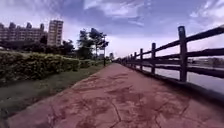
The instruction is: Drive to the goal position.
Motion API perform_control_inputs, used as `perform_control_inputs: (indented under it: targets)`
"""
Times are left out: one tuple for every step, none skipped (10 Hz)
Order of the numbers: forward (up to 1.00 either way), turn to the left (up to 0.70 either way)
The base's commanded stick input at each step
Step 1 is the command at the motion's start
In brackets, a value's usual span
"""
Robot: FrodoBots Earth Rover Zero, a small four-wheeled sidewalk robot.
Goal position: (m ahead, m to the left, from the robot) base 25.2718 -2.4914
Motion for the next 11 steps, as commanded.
perform_control_inputs:
  targets:
    - [1.0,0.0]
    - [1.0,0.0]
    - [1.0,0.0]
    - [1.0,0.0]
    - [1.0,0.0]
    - [1.0,0.0]
    - [1.0,0.0]
    - [1.0,0.0]
    - [1.0,0.0]
    - [1.0,0.0]
    - [1.0,0.0]
